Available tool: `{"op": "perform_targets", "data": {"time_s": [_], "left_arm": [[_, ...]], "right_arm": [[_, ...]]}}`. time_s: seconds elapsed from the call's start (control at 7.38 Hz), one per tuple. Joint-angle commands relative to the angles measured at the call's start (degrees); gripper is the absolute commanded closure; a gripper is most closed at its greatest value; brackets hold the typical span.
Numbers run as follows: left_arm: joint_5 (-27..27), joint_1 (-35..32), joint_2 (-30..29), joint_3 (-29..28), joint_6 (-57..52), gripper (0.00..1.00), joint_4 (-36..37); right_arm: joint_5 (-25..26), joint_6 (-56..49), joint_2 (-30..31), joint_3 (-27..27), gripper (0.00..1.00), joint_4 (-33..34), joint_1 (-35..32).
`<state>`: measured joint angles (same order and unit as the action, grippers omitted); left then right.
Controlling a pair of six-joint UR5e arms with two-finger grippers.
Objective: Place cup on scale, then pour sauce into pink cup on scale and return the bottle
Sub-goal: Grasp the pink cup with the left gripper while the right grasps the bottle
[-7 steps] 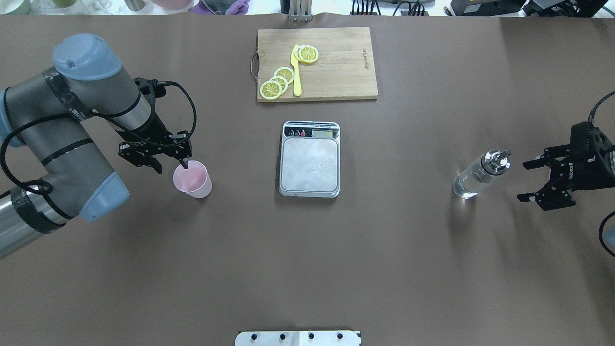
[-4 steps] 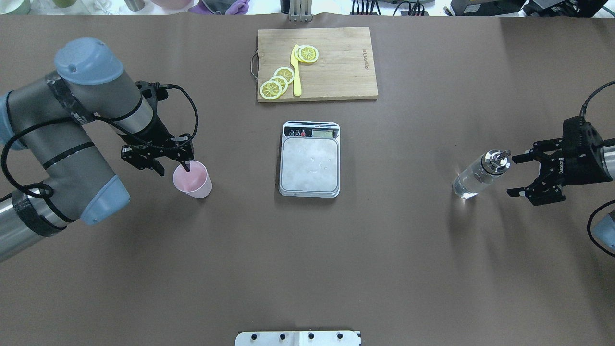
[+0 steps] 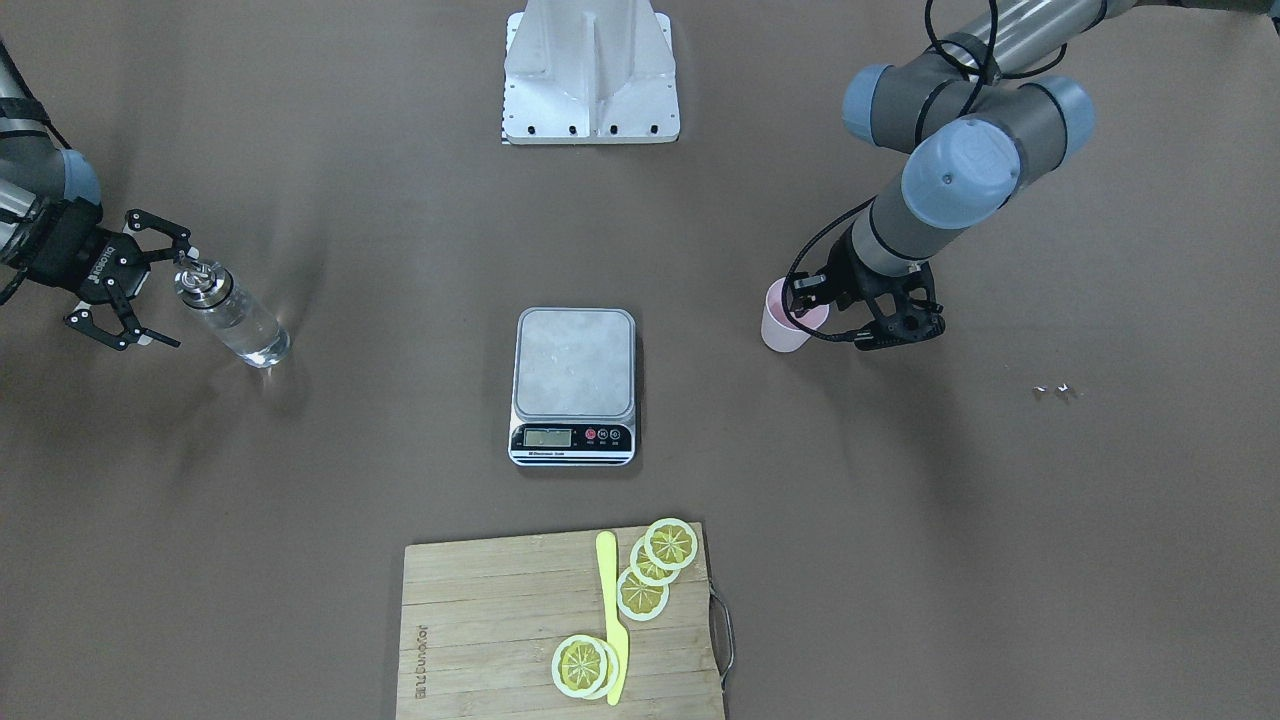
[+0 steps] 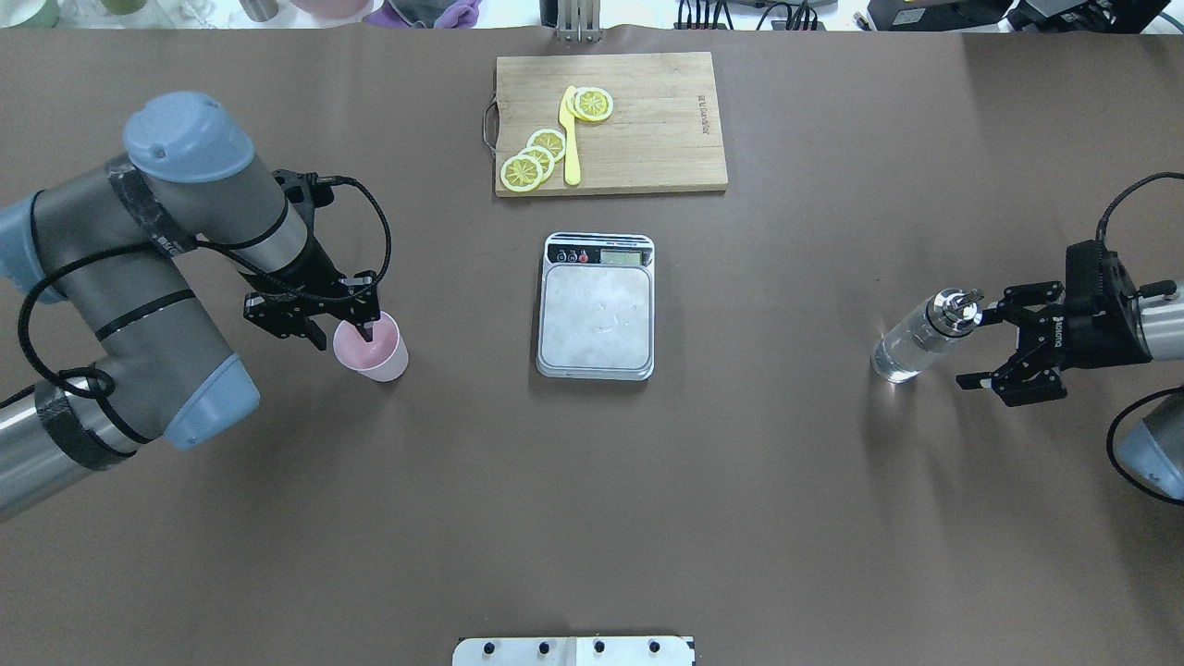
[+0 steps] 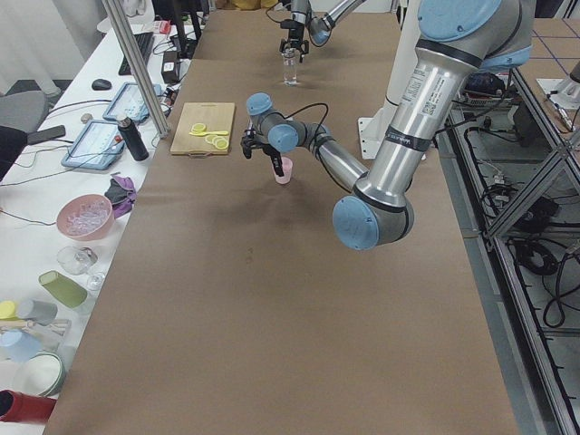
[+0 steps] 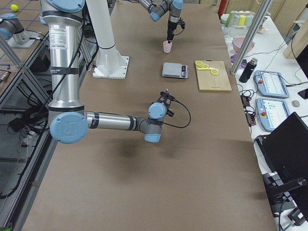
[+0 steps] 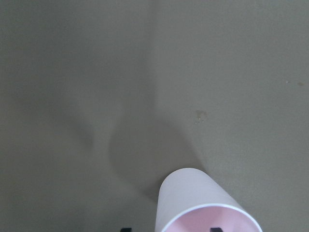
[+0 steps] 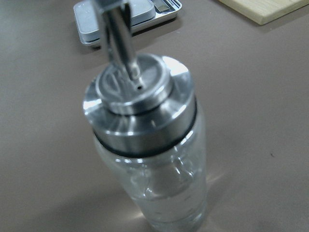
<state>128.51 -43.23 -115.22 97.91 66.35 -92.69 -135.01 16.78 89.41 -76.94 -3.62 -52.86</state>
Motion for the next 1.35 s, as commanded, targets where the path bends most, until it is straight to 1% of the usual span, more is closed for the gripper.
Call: {"op": "perform_targets", "data": {"time_s": [0.0, 0.14, 0.27, 0.54, 0.81, 0.95, 1.08, 1.22], "left_arm": [[-0.63, 0.43, 0.00, 0.26, 0.36, 0.55, -0.03], [-0.63, 0.43, 0.00, 0.35, 0.36, 0.73, -0.12], [-0.63, 0.43, 0.00, 0.26, 0.27, 0.82, -0.12], [-0.72, 0.43, 0.09, 0.09, 0.10, 0.92, -0.73], [-0.63, 0.34, 0.09, 0.17, 0.27, 1.00, -0.74], [-0.19, 0.25, 0.00, 0.96, 0.36, 1.00, -0.56], [-0.19, 0.25, 0.00, 3.31, 0.36, 1.00, 0.22], [-0.10, -0.10, -0.78, 3.77, 1.05, 1.00, 2.15]], "right_arm": [[2.81, 0.62, -0.12, 1.09, 0.00, -2.70, 2.40], [4.83, 1.23, -0.29, 1.27, 0.00, -3.93, 4.06], [5.98, 1.85, -0.55, 1.27, 0.00, -4.38, 5.21], [7.48, 1.94, -0.91, 1.18, 0.00, -4.47, 6.54], [7.75, 2.03, -1.52, 1.27, 0.00, -5.08, 6.72], [7.92, 2.03, -1.78, 1.97, 0.00, -6.30, 6.89], [7.84, 1.94, -2.14, 1.89, 0.00, -6.58, 6.81], [8.01, 1.94, -2.66, 1.89, 0.00, -6.58, 6.80]]}}
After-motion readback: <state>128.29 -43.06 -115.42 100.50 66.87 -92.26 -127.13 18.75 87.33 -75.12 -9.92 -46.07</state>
